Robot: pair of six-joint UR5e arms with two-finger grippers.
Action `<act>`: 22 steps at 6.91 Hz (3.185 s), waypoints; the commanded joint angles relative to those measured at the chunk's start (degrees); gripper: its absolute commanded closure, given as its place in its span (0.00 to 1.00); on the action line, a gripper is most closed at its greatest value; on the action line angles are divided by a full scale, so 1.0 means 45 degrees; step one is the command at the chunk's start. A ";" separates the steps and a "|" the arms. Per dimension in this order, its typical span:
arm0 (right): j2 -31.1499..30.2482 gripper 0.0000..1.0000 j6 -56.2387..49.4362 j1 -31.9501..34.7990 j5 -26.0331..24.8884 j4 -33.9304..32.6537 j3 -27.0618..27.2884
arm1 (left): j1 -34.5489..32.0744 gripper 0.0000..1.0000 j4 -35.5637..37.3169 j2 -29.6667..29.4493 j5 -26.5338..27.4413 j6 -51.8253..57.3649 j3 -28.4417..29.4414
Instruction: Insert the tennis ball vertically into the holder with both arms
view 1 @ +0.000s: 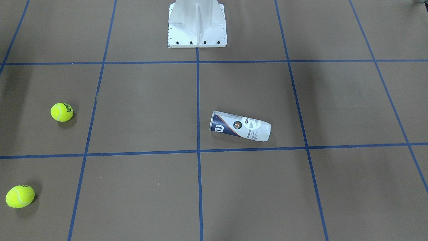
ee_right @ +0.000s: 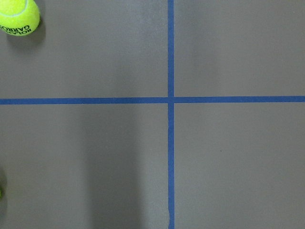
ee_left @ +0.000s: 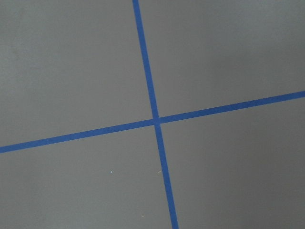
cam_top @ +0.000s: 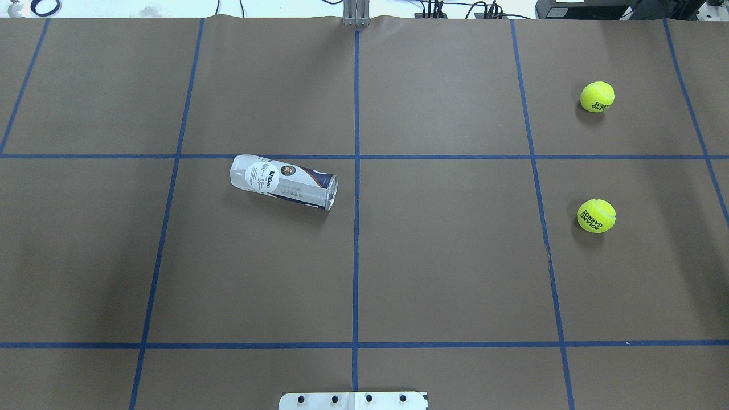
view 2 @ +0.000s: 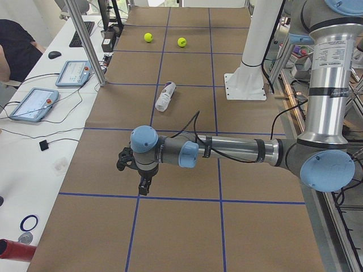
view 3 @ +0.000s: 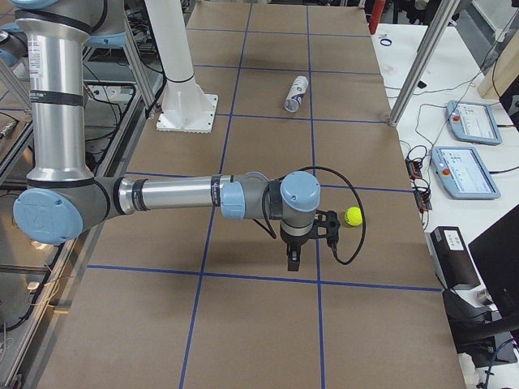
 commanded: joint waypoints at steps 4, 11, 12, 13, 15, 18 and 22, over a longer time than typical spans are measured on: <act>0.0065 0.01 0.0002 -0.0019 0.0134 0.0059 0.0021 | 0.2029 0.00 -0.2130 -0.2199 -0.0325 -0.1409 -0.1592; 0.0182 0.01 0.0022 -0.0019 0.0290 0.0118 0.0002 | 0.7426 0.00 -0.2090 -0.7086 0.0750 0.1692 -0.1539; 0.0182 0.01 0.0041 -0.0039 0.0271 0.0118 0.0002 | 0.7896 0.00 -0.2052 -0.7476 0.1524 0.3049 -0.1539; 0.0202 0.01 0.0041 -0.0039 0.0271 0.0118 0.0002 | 0.8404 0.00 -0.1993 -0.7847 0.3078 0.4378 -0.1558; 0.0202 0.01 0.0042 -0.0058 0.0271 0.0099 -0.0018 | 0.9808 0.00 -0.0210 -0.8723 0.6085 0.6997 -0.1597; 0.0396 0.01 0.0042 -0.0078 0.0252 0.0079 -0.0173 | 1.1627 0.00 0.1816 -0.9726 0.8402 0.7321 -0.1461; 0.0397 0.01 0.0042 -0.0078 0.0271 0.0079 -0.0174 | 1.2801 0.01 0.2051 -0.9706 0.8680 0.6755 -0.0683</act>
